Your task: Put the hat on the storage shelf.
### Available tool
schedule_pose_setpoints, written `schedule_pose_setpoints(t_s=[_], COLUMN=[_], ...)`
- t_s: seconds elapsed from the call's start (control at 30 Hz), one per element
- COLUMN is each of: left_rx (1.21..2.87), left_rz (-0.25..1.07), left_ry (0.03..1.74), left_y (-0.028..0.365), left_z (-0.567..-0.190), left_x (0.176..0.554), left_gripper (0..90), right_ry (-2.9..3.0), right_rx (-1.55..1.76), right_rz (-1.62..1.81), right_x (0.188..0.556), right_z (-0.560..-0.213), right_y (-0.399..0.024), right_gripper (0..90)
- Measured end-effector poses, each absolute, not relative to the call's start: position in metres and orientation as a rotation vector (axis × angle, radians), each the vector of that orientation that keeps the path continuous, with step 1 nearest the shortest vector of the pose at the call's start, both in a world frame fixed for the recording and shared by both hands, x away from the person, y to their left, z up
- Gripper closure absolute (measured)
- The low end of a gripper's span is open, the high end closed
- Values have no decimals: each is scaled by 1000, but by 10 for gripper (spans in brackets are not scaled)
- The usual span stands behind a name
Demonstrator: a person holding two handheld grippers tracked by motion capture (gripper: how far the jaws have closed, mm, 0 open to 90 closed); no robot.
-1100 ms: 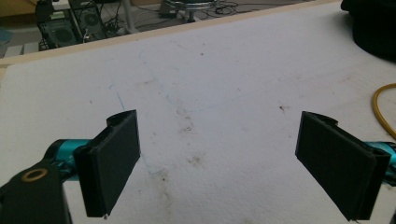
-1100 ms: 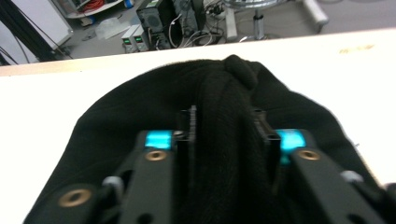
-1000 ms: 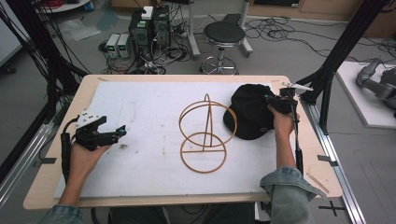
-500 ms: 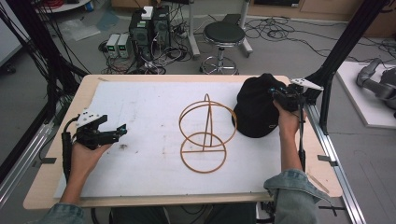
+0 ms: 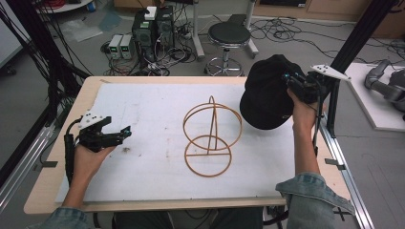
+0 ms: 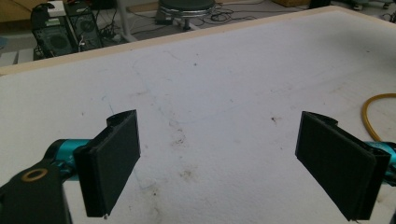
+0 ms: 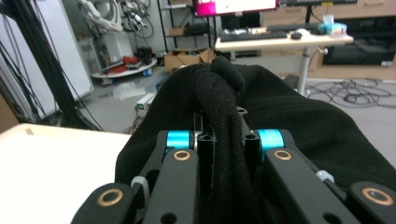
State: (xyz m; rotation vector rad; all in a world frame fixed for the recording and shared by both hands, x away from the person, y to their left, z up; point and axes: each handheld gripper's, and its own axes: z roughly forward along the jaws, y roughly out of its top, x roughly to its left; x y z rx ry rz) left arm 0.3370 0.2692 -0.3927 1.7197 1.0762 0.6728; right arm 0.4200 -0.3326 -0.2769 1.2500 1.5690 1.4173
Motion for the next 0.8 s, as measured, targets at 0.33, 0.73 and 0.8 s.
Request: schedule_pose_setpoints(t_s=[0.33,0.73,0.8], left_rx=[1712,1708,1708], left_rz=[676,679,678], left_ry=[1077,1081,1080], left_y=[269,270,270], left_z=[-390,-389,-389], left_x=[336,337,337], left_gripper=[143,144,144], right_ry=[1518,1502,1499], right_rx=[1180,1088,1070], right_rz=[1523,1620,1645], right_x=[401,378,374], right_z=[-229,-186,-180], right_y=[-329,-328,-327], right_gripper=[833,831,830])
